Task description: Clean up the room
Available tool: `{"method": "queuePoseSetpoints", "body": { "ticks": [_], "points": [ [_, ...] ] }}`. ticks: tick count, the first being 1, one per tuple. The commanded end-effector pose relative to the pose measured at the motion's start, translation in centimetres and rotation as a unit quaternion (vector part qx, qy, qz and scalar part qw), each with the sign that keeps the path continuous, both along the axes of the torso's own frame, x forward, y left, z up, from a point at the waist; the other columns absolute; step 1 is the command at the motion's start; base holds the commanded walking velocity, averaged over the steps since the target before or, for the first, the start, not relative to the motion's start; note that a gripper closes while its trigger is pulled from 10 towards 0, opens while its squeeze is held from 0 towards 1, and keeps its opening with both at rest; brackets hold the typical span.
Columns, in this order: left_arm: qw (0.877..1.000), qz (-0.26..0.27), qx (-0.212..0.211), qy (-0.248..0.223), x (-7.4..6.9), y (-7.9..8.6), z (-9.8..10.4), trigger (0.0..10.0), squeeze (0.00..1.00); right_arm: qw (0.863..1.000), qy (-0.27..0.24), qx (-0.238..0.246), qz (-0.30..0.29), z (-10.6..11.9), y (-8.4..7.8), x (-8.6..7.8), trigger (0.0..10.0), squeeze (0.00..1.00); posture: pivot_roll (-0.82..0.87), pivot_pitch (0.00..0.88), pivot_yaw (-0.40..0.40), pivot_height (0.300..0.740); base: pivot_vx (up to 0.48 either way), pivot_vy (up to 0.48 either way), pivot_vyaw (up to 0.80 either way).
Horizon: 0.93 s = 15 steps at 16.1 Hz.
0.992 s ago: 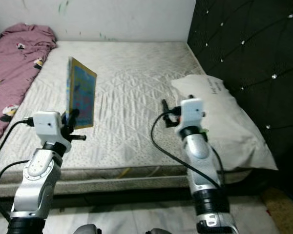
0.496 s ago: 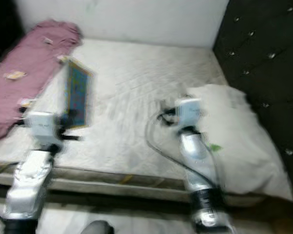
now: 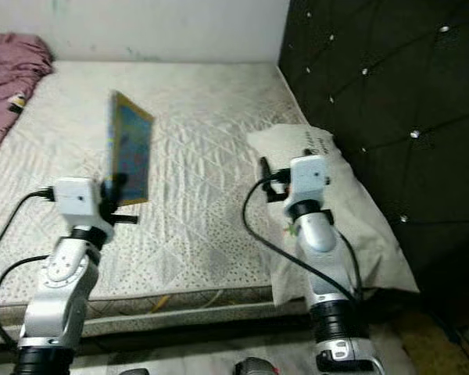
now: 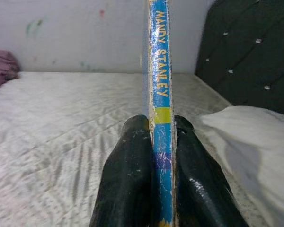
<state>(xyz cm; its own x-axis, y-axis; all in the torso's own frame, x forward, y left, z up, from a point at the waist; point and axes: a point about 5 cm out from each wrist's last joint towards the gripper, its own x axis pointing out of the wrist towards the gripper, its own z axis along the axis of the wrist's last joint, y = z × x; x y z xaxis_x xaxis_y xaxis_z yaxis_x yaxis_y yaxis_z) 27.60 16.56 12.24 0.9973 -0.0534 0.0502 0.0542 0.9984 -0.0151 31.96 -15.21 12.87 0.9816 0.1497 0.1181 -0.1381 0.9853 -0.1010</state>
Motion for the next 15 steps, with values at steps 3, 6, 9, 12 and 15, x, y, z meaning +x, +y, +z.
{"method": "queuePoseSetpoints", "body": {
  "ticks": [3,6,9,12,15],
  "points": [
    [1.000,0.002,0.005,-0.024,0.13,0.01,1.05,10.0,0.00,1.000,-0.008,0.002,-0.002,0.55,-0.15,0.24,10.0,0.00,0.00,0.000,-0.033,0.740,0.000,-0.184,-0.45],
    [1.000,0.002,0.003,-0.023,0.10,0.00,1.03,10.0,0.00,1.000,-0.007,0.002,-0.002,0.55,-0.16,0.23,10.0,0.00,0.00,0.000,-0.033,0.740,0.000,-0.326,-0.35],
    [1.000,0.002,-0.002,-0.025,0.07,-0.07,1.07,10.0,0.00,1.000,-0.007,0.001,-0.003,0.54,-0.18,0.22,10.0,0.00,0.00,0.000,-0.033,0.740,0.000,-0.226,0.00],
    [1.000,0.005,-0.005,-0.025,0.07,-0.01,1.06,10.0,0.00,1.000,-0.007,0.001,-0.002,0.52,-0.16,0.23,10.0,0.00,0.00,0.000,-0.034,0.740,0.000,0.000,0.00],
    [1.000,0.016,-0.007,-0.026,0.07,0.22,1.03,10.0,0.00,1.000,-0.007,0.000,-0.001,0.54,-0.10,0.23,10.0,0.00,0.00,0.000,-0.034,0.740,0.000,0.000,0.00]
  ]
}}
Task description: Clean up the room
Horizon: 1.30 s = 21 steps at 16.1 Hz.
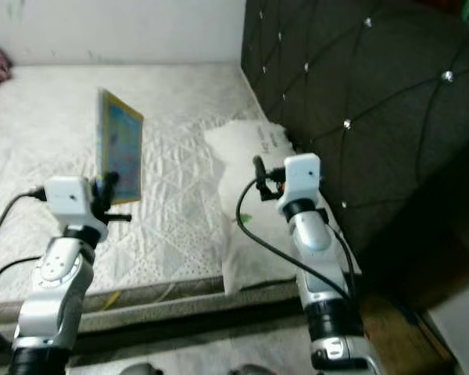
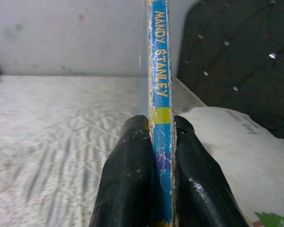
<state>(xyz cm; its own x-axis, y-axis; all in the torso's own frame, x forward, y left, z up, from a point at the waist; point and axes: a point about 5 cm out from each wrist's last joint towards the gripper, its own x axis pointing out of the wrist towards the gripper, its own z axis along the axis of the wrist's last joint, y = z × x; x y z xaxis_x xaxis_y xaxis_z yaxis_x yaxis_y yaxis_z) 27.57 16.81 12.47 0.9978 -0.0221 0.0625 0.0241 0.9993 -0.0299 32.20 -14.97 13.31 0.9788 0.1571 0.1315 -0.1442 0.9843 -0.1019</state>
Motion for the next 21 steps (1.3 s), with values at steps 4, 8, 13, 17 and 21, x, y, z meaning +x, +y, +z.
{"method": "queuePoseSetpoints", "body": {
  "ticks": [4,8,13,17,21],
  "points": [
    [1.000,0.022,-0.011,-0.017,-0.8,0.5,0.4,10.0,0.00,1.000,0.004,-0.003,-0.002,-0.3,-0.4,-0.7,10.0,0.00,0.01,0.001,-0.038,0.740,0.000,0.000,0.00],
    [1.000,0.020,-0.006,-0.021,-1.7,0.7,0.3,10.0,0.00,1.000,0.013,-0.005,0.008,-0.9,-0.1,-1.5,10.0,0.00,0.02,0.018,-0.036,0.740,0.061,0.000,0.00],
    [1.000,0.018,-0.003,-0.022,-2.1,0.8,0.6,10.0,0.00,1.000,0.025,0.001,0.008,-1.5,0.0,-2.2,10.0,0.00,0.02,0.035,-0.036,0.740,0.287,0.000,0.00],
    [1.000,0.003,-0.005,-0.016,-2.5,0.5,0.6,10.0,0.00,1.000,0.030,0.004,0.004,-1.4,0.0,-2.2,10.0,0.00,0.02,0.070,-0.028,0.740,0.296,0.000,0.00],
    [1.000,0.001,-0.002,-0.014,-2.2,0.5,0.9,10.0,0.00,1.000,0.030,0.003,0.000,-1.2,-0.1,-2.2,10.0,0.00,0.02,0.082,-0.028,0.740,0.190,0.000,0.00]
  ]
}}
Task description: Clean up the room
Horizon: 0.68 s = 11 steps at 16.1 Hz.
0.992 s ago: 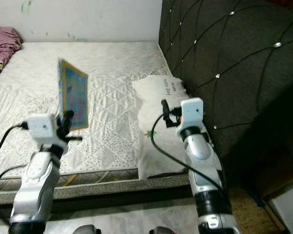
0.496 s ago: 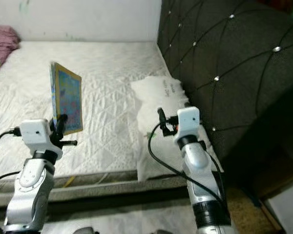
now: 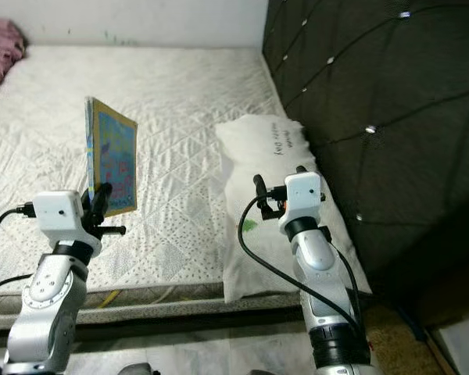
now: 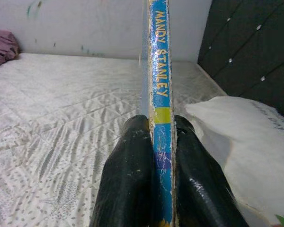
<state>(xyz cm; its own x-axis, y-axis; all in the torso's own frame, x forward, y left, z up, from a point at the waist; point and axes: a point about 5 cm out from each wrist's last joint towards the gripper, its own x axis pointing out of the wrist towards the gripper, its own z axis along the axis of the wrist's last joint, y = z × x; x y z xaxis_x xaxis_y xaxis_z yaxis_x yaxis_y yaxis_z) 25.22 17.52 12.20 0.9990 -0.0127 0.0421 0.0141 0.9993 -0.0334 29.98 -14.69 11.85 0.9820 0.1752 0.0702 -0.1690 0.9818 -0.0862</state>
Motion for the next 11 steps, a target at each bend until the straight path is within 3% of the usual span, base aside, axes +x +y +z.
{"method": "queuePoseSetpoints", "body": {
  "ticks": [1,6,11],
  "points": [
    [1.000,-0.006,0.000,-0.022,0.09,-0.30,1.12,10.0,0.00,1.000,-0.001,-0.001,-0.011,0.24,-0.46,0.04,10.0,0.00,0.02,0.085,-0.027,0.740,0.000,0.000,0.00],
    [1.000,-0.006,-0.009,-0.002,-0.46,-0.56,0.57,10.0,0.00,1.000,0.010,-0.002,-0.020,-0.29,-0.94,-0.34,10.0,0.00,0.02,0.083,-0.030,0.740,0.000,0.000,0.00],
    [1.000,-0.007,-0.025,0.006,-0.30,-0.53,0.53,10.0,0.00,1.000,0.015,-0.001,-0.025,-0.38,-1.08,-0.12,10.0,0.00,0.02,0.086,-0.033,0.740,0.000,0.432,0.00]
  ]
}}
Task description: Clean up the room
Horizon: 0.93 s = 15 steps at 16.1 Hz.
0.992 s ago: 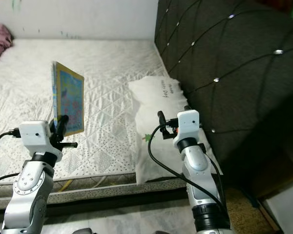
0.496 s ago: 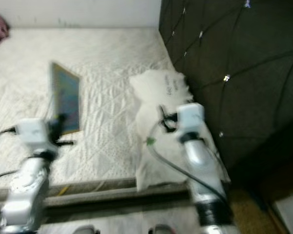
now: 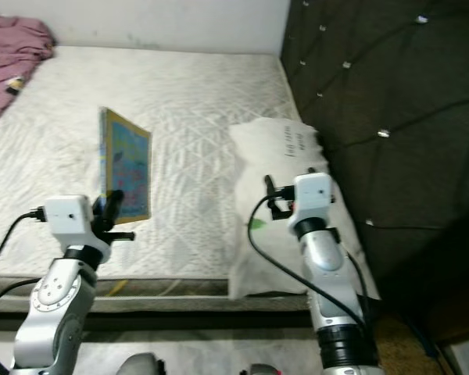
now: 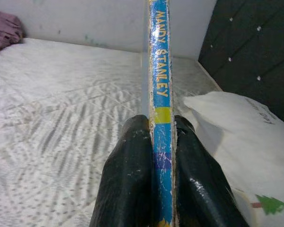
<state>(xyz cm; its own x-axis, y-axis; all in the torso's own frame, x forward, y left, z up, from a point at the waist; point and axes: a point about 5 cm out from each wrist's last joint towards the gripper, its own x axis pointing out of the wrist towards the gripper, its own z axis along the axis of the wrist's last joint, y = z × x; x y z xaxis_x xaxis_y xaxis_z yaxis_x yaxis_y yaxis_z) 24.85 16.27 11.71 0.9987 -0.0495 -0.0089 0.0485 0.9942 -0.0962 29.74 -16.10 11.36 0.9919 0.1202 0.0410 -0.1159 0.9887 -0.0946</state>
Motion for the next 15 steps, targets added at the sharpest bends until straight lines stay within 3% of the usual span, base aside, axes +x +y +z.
{"method": "queuePoseSetpoints", "body": {
  "ticks": [1,5,6,12,15],
  "points": [
    [1.000,0.011,0.006,-0.021,0.08,0.72,1.06,10.0,0.00,1.000,0.001,0.005,0.003,0.12,0.34,0.13,10.0,0.00,0.02,0.087,-0.031,0.740,0.000,0.472,0.00],
    [0.999,0.005,0.011,-0.030,0.36,0.71,1.28,10.0,0.00,1.000,-0.003,0.004,0.006,0.41,0.55,0.50,10.0,0.00,0.02,0.105,-0.026,0.740,0.000,0.471,0.00],
    [0.999,0.008,0.026,-0.039,0.35,0.85,1.42,10.0,0.00,1.000,-0.005,0.004,0.004,0.52,0.50,0.63,10.0,0.00,0.02,0.099,-0.027,0.740,0.000,0.000,0.00],
    [0.999,-0.003,0.010,-0.037,0.16,0.84,1.54,10.0,0.00,1.000,-0.003,0.003,0.000,0.49,0.26,0.48,10.0,0.00,0.01,0.107,-0.033,0.740,0.000,0.000,0.00],
    [0.999,-0.007,0.006,-0.042,0.12,0.83,1.66,10.0,0.00,1.000,-0.002,0.002,0.000,0.51,0.16,0.51,10.0,0.00,0.01,0.110,-0.034,0.740,0.359,0.000,-0.20]
  ]
}}
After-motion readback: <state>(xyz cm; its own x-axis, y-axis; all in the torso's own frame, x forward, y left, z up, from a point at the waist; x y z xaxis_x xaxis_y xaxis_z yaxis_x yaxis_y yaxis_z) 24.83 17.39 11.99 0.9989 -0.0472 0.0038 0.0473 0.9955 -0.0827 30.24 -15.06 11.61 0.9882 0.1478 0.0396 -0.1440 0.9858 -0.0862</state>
